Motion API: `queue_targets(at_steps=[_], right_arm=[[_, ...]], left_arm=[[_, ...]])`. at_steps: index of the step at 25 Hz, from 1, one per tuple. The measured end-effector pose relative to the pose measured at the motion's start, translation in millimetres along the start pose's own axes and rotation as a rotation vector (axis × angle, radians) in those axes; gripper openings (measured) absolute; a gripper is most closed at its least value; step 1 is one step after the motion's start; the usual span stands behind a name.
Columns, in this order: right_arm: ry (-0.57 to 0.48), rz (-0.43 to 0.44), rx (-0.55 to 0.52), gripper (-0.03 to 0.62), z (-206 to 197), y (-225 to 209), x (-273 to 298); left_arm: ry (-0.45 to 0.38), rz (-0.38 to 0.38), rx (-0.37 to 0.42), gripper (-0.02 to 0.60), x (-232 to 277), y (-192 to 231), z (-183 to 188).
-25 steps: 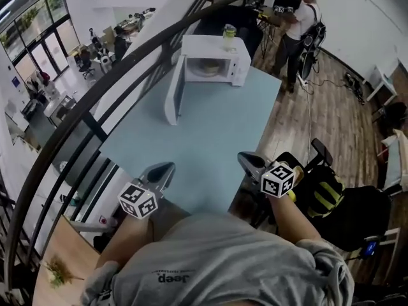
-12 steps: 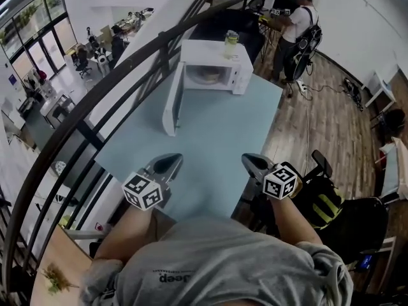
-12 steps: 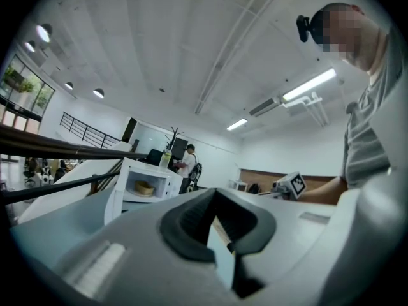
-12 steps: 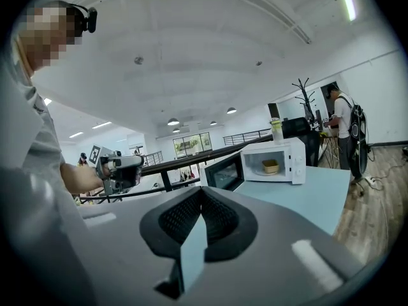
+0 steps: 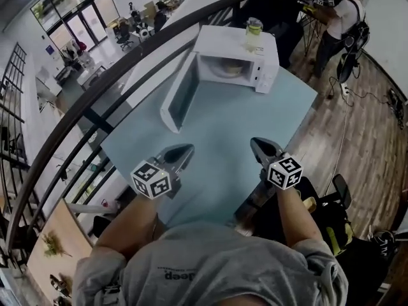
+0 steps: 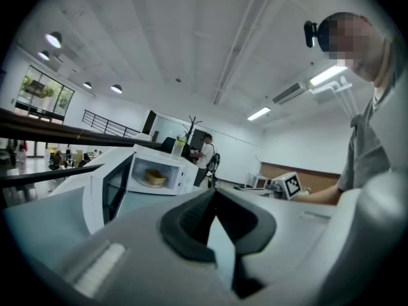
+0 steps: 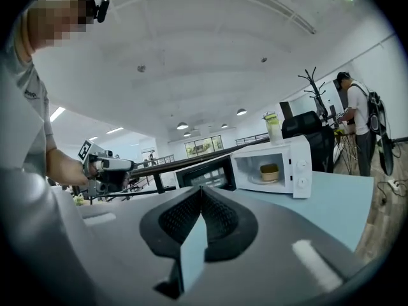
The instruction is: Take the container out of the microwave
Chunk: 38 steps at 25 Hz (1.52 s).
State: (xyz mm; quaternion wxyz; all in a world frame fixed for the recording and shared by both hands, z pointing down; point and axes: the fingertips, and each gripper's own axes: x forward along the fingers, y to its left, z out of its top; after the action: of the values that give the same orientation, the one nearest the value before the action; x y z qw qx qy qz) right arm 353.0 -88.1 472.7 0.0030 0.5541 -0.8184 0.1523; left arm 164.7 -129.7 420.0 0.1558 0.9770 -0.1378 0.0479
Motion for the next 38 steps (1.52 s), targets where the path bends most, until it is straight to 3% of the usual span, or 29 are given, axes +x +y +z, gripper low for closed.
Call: queue_targets(at_steps=[5, 16, 29, 38], right_arm=[[0.013, 0.013, -0.038, 0.02, -4.3, -63.3, 43.8], [0.154, -0.121, -0.21, 0.029, -33.4, -136.6, 175.8], [0.269, -0.16, -0.352, 0.041, -38.1, -222.8, 295.0], [0.243, -0.219, -0.296, 0.041, -25.3, -272.2, 362.5]], left_arm=[[0.047, -0.001, 0.012, 0.026, 61.0, 16.2, -19.1], [0.044, -0.112, -0.019, 0.026, 138.0, 105.6, -49.6], [0.033, -0.083, -0.05, 0.026, 195.5, 183.1, -71.6], [0.0, -0.062, -0.053, 0.026, 221.6, 215.9, -84.0]])
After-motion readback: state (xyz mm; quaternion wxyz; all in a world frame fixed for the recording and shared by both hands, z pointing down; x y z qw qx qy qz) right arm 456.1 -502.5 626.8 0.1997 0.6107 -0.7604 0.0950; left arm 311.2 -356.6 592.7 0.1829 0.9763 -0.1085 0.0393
